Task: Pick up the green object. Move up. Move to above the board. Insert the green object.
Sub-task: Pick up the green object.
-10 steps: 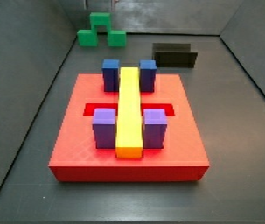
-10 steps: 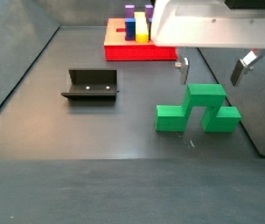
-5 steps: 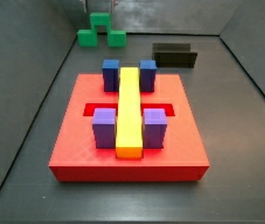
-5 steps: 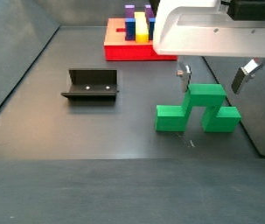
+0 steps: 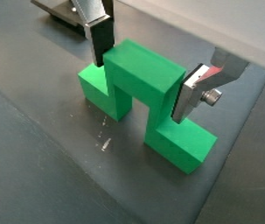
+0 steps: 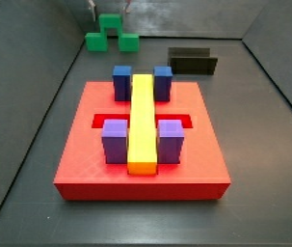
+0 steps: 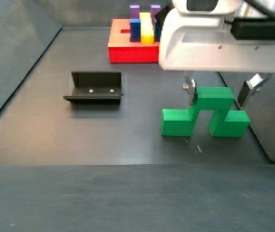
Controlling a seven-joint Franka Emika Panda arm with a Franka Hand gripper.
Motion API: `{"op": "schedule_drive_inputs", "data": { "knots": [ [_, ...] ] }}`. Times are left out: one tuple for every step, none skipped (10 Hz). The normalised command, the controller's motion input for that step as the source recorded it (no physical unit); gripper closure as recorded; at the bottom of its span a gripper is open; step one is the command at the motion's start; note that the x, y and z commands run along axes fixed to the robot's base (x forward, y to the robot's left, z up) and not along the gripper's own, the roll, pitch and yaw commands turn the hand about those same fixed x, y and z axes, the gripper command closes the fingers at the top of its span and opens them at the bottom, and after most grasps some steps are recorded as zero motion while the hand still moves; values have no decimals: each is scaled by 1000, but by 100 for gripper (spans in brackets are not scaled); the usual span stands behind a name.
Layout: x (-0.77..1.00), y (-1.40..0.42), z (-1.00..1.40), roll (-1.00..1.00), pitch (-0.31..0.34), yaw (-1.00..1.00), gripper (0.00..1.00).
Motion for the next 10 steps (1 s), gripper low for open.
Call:
{"op": "schedule_drive_inputs", "data": {
  "knots": [
    [0,0,-280,0,-87,0,0],
    [0,-6,-180,0,-76,0,0],
    [0,-83,-37,0,-51,0,0],
    [0,-23,0,0,-3,0,0],
    [0,-89,0,0,-20,0,0],
    [0,0,0,-29,0,0,0],
    [0,0,0,0,0,0,0],
    [0,0,0,0,0,0,100],
    [0,0,0,0,0,0,100],
    [0,0,0,0,0,0,100]
  ]
}}
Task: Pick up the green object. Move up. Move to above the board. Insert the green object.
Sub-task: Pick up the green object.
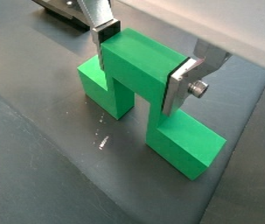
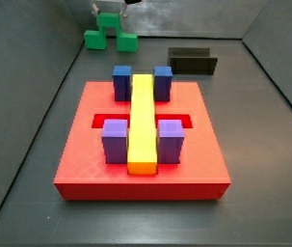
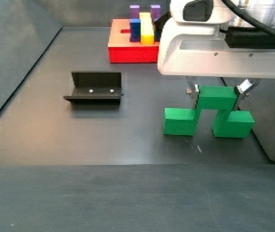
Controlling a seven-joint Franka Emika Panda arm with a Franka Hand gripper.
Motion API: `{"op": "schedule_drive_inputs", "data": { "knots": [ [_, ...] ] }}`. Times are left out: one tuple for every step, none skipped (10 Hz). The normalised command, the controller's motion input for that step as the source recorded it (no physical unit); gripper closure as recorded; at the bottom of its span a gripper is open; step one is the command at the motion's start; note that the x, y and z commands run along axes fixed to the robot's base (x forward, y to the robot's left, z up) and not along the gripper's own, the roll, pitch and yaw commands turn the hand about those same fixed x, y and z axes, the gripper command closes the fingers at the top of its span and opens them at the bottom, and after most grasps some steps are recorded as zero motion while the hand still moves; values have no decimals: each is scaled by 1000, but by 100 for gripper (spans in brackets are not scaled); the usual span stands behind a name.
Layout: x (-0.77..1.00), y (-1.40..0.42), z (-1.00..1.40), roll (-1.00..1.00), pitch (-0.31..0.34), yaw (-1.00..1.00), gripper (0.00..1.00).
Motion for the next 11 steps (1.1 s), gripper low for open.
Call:
{"op": "schedule_drive_inputs", "data": {
  "knots": [
    [0,0,0,0,0,0,100],
    [0,0,0,0,0,0,100],
    [0,0,0,0,0,0,100],
    [0,0,0,0,0,0,100],
    [0,0,0,0,0,0,100],
    [0,0,0,0,0,0,100],
    [0,0,0,0,0,0,100],
    [0,0,0,0,0,0,100],
    [0,0,0,0,0,0,100],
    [0,0,0,0,0,0,100],
    [0,0,0,0,0,0,100]
  ]
}}
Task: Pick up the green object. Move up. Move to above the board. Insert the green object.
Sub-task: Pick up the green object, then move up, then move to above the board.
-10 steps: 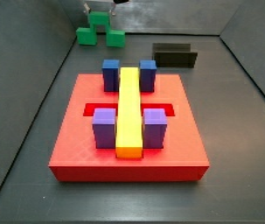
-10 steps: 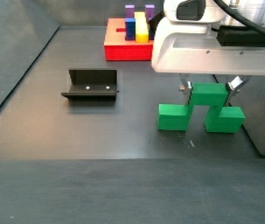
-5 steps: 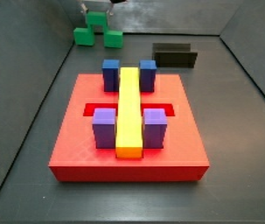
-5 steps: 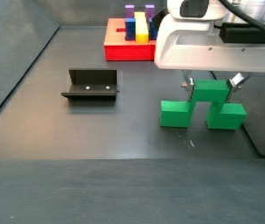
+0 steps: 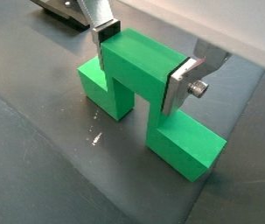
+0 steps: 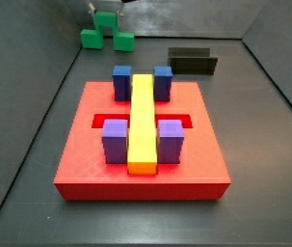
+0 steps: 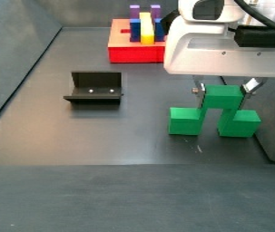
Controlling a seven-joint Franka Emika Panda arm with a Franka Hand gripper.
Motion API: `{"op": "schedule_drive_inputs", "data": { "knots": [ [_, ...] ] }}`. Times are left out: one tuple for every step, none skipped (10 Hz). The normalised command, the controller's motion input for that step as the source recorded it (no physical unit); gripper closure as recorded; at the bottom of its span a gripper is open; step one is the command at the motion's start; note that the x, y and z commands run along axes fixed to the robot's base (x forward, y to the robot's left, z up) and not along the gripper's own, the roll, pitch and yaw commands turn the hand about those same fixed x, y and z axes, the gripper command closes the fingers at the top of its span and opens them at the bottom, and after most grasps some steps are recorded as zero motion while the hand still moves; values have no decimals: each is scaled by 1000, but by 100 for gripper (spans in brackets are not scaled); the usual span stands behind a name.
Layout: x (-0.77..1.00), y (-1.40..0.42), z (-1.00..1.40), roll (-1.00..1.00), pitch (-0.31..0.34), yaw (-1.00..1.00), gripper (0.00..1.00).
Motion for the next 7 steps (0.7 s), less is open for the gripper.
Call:
{"op": "schedule_drive_inputs", "data": {
  "knots": [
    [0,0,0,0,0,0,100],
    [0,0,0,0,0,0,100],
    [0,0,833,0,0,0,100],
    [-40,-40,770,-1,29,-48,100],
    [-66,-36,642,26,43,-54,100],
    [-39,-19,287,99,41,-18,100],
    [0,0,1400,0,0,0,100]
  ]
}}
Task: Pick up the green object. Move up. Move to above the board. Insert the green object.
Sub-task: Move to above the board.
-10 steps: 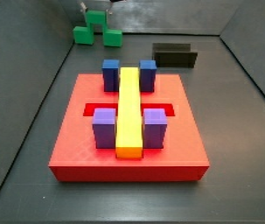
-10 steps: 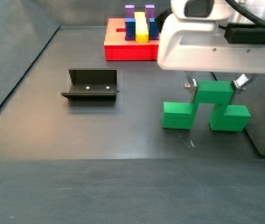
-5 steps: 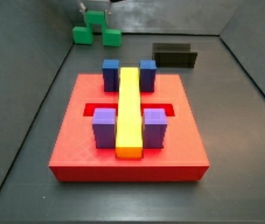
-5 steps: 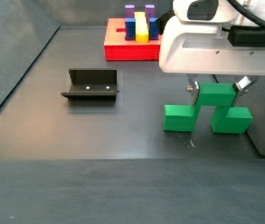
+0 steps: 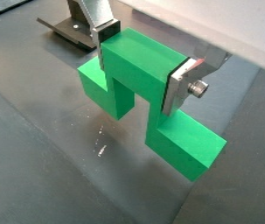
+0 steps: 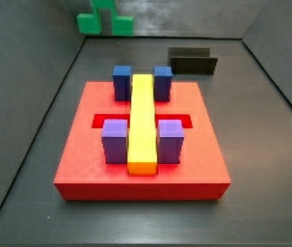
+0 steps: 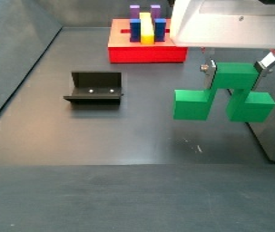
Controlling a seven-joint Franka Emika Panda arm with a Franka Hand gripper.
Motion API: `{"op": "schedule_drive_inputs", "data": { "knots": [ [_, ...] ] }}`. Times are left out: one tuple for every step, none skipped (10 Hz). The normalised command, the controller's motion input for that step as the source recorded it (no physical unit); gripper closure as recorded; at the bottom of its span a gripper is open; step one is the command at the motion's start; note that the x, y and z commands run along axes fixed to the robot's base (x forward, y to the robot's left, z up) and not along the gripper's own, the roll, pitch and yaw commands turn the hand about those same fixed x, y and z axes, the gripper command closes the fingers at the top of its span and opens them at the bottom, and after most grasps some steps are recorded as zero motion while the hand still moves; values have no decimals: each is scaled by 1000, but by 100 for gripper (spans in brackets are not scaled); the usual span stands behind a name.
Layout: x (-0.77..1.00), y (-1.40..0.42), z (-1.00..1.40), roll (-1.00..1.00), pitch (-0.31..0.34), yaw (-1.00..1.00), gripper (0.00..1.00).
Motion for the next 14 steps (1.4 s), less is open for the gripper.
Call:
{"op": "schedule_drive_inputs", "data": {
  "knots": [
    [-6,6,1400,-46,12,1,100],
    [-54,0,1400,-24,40,0,100],
    [-47,0,1400,24,14,4,100],
    [34,16,1400,-5,48,4,100],
    [37,15,757,-6,91,-2,100],
    [35,0,350,13,88,1,100],
    [408,-1400,151,-1,227,247,100],
    [402,-1400,146,31,226,215,100],
    [404,-1400,147,47,202,182,100],
    [414,-1400,152,-54,131,83,100],
    [424,-1400,152,-17,123,35,100],
    [432,-1400,153,18,135,33,100],
    [441,-1400,156,-10,140,27,100],
    [458,-1400,162,-10,147,16,100]
  ]
}}
